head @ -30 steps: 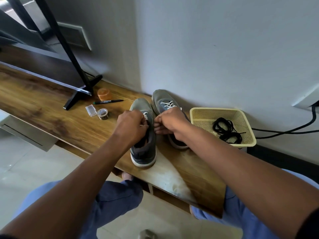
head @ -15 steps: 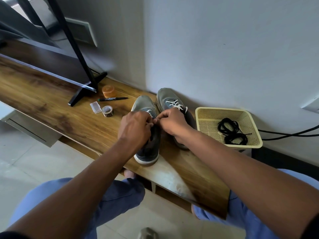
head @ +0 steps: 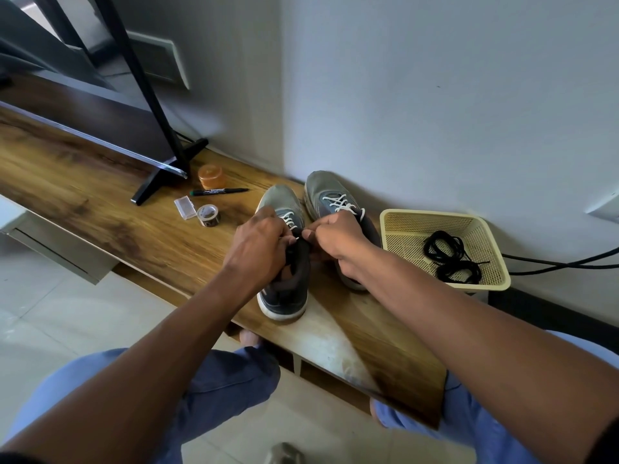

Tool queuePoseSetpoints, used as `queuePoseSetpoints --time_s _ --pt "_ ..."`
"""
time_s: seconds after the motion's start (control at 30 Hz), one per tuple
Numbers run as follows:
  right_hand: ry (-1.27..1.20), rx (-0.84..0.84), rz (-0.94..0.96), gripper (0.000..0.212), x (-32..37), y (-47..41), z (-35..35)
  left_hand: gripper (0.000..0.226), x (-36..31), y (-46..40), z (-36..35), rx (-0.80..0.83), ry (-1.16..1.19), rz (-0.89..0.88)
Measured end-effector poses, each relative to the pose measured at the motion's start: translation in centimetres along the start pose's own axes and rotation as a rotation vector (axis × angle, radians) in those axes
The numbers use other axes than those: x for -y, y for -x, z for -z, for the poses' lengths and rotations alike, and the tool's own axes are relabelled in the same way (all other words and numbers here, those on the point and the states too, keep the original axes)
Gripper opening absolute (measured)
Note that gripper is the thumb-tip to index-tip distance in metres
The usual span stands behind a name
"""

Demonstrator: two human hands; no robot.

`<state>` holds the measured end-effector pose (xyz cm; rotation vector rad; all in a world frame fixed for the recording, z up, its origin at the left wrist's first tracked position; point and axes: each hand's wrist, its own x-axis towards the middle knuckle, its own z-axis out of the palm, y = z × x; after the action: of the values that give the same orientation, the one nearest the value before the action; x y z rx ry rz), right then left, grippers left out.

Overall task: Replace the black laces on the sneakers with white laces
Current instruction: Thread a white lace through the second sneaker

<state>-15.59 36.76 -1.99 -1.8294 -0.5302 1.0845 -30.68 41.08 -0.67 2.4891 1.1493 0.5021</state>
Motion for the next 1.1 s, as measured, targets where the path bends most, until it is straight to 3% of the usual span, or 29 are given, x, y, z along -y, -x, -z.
queuePoseSetpoints --time_s 0.53,0.83,1.1 --pt "0.037 -0.004 0.042 0.011 -0.3 -0.6 -0.3 0.011 -0.1 0.0 0.2 -0.039 0.099 0.066" --pt "0.152 -0.003 0.189 0.021 -0.7 -0.2 -0.2 0.013 -0.1 0.1 -0.3 -0.051 0.055 0.112" --pt "0.203 -0.006 0.266 0.007 -0.7 0.3 -0.1 0.012 -0.2 0.4 -0.9 -0.154 0.028 0.158"
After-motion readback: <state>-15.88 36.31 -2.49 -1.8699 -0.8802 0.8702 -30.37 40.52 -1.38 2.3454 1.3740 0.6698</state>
